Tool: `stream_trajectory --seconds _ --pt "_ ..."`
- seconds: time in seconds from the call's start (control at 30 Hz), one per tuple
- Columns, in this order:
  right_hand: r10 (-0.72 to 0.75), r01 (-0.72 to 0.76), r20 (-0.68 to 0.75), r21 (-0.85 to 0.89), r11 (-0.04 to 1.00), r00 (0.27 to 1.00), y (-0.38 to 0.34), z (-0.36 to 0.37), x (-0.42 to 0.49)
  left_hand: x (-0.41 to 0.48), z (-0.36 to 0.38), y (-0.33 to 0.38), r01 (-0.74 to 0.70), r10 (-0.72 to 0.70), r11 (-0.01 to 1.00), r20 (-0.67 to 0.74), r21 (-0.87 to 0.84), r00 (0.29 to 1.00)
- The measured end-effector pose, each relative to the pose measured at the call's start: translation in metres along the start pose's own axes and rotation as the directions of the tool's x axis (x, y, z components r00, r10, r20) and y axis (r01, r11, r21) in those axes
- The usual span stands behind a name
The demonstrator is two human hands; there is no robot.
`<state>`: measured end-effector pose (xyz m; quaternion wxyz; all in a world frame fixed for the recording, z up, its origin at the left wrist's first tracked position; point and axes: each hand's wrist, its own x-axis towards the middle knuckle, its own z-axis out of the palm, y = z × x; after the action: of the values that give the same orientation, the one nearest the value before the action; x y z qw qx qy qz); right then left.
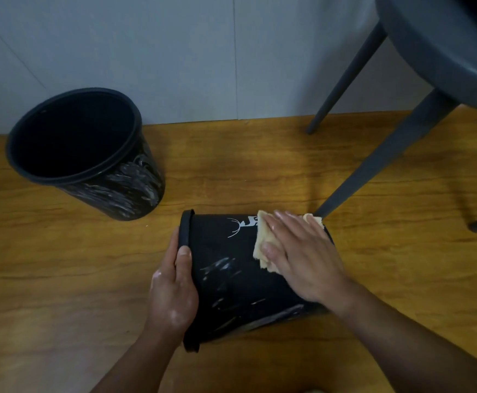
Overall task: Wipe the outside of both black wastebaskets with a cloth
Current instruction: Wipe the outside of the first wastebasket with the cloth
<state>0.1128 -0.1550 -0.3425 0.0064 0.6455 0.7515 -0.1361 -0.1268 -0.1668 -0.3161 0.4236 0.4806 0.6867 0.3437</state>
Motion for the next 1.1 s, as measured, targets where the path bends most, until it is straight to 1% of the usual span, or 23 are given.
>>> stream_trajectory --seconds 0.07,0.13,0.2,0.27,0.33,0.4,0.43,0.47,0.5,0.57,0.63,0.7,0.73,0.8,0.87,0.97,1.03,1.1 --pt "0.037 -0.037 0.032 0.023 0.999 0.999 -0.004 -0.003 0.009 0.0 0.0 0.0 -0.002 0.002 1.0 -0.005 0.006 1.0" --pt "0.015 -0.016 0.036 0.05 0.999 0.999 -0.024 -0.005 0.013 0.001 0.001 0.0 0.003 -0.003 1.0 -0.01 0.007 1.0" --pt "-0.106 0.107 -0.029 0.036 0.994 0.994 -0.05 -0.003 0.007 0.003 0.001 0.0 0.007 -0.007 1.0 -0.019 0.019 1.0" --pt "-0.259 0.259 -0.064 -0.008 0.966 0.964 -0.071 0.006 -0.006 0.004 0.002 -0.001 0.002 -0.002 0.999 -0.013 0.038 1.0" --pt "-0.389 0.385 -0.052 -0.075 0.92 0.92 -0.075 0.017 -0.019 0.004 0.001 -0.001 -0.002 0.002 0.999 -0.004 0.036 1.0" --pt "-0.473 0.465 -0.035 -0.13 0.876 0.881 -0.069 0.02 -0.025 0.004 -0.001 -0.001 -0.003 0.003 1.0 0.001 0.029 1.0" --pt "-0.479 0.473 -0.02 -0.127 0.872 0.877 -0.065 0.019 -0.023 0.004 -0.003 -0.001 -0.013 0.013 0.999 0.007 0.033 1.0" --pt "-0.458 0.456 -0.002 -0.107 0.884 0.889 -0.061 0.017 -0.018 0.004 -0.003 0.0 -0.029 0.028 0.999 0.017 0.042 0.999" --pt "-0.412 0.411 0.009 -0.084 0.908 0.911 -0.058 0.014 -0.012 0.004 -0.003 0.0 -0.043 0.042 0.998 0.029 0.054 0.999" --pt "-0.275 0.275 0.021 -0.025 0.961 0.961 -0.055 0.003 0.007 0.003 -0.003 -0.001 -0.051 0.049 0.997 0.037 0.057 0.998" --pt "-0.144 0.14 0.058 0.06 0.988 0.988 -0.057 -0.01 0.03 0.005 -0.003 -0.002 -0.047 0.046 0.998 0.022 0.039 0.999" --pt "-0.094 0.085 0.088 0.104 0.991 0.992 -0.062 -0.014 0.045 0.007 -0.001 -0.001 -0.041 0.041 0.999 0.008 0.033 0.999" --pt "-0.088 0.08 0.077 0.108 0.991 0.993 -0.067 -0.015 0.047 0.008 0.0 0.001 -0.04 0.04 0.999 0.005 0.031 0.999" --pt "-0.122 0.121 0.006 0.091 0.988 0.992 -0.081 -0.011 0.036 0.01 -0.001 0.001 -0.026 0.026 0.999 0.005 0.029 1.0" --pt "-0.226 0.229 -0.06 0.048 0.972 0.972 -0.096 0.0 0.014 0.014 0.0 -0.001 -0.002 0.002 1.0 0.01 -0.002 1.0" --pt "-0.321 0.32 -0.067 -0.026 0.947 0.945 -0.101 0.017 -0.012 0.019 0.0 -0.003 0.019 -0.018 0.999 0.02 -0.027 1.0" --pt "-0.366 0.362 -0.054 -0.075 0.929 0.929 -0.093 0.022 -0.02 0.018 -0.001 -0.003 -0.023 0.023 1.0 0.024 0.013 0.999" --pt "-0.391 0.388 -0.035 -0.076 0.919 0.92 -0.083 0.022 -0.022 0.018 -0.001 -0.002 -0.038 0.036 0.998 0.024 0.049 0.999"
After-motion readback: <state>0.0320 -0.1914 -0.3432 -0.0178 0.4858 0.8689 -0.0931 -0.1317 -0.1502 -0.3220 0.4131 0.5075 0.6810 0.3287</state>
